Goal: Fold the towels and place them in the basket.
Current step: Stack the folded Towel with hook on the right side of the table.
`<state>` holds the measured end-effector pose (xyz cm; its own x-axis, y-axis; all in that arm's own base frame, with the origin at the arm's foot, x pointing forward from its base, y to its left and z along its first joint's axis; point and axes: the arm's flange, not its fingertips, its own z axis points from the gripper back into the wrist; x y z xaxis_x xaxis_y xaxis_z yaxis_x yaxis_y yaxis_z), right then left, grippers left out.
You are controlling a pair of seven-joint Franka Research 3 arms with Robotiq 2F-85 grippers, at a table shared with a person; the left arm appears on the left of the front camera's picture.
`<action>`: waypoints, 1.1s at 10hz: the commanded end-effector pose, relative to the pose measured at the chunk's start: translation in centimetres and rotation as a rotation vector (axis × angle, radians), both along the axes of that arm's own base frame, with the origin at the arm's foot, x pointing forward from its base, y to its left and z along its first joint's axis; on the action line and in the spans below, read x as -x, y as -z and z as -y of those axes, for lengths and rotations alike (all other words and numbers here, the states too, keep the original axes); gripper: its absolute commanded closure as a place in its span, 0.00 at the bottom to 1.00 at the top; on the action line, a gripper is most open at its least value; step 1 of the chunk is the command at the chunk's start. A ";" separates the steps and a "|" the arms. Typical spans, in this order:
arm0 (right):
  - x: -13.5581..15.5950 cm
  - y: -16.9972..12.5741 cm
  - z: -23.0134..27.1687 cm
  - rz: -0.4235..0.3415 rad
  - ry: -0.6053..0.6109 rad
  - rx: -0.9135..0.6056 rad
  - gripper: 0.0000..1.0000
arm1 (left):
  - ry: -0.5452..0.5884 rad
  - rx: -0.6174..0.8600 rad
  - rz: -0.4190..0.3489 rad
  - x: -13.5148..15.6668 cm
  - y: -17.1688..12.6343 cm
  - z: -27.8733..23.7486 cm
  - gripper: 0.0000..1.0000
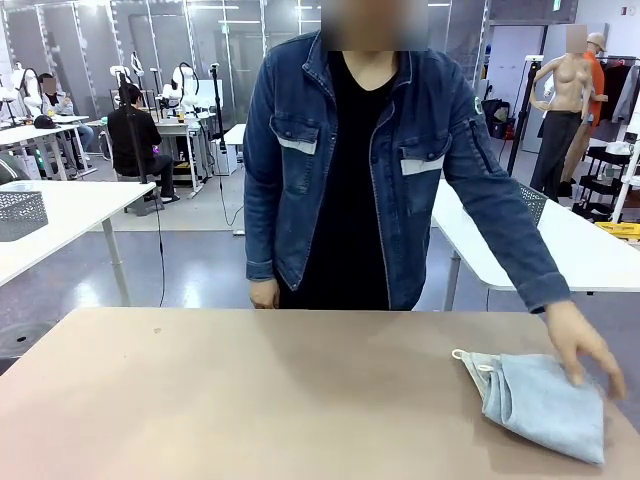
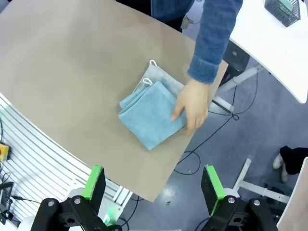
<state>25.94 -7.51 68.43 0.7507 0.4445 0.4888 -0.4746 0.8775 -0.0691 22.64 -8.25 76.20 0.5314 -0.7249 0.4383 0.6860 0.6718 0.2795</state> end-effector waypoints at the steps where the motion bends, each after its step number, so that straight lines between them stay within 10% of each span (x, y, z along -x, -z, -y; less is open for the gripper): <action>1: 0.2 0.7 0.4 0.018 -0.031 -0.007 0.00 | 0.000 -0.010 0.005 0.0 0.0 0.0 0.05; 11: 0.9 0.0 -0.2 0.022 -0.031 -0.021 0.00 | 0.000 -0.010 0.005 0.0 0.0 0.0 0.05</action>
<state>24.89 -7.22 68.27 0.7232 0.4593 0.5157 -0.5048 0.8612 -0.0591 22.64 -8.25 76.20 0.5313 -0.7249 0.4383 0.6860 0.6718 0.2795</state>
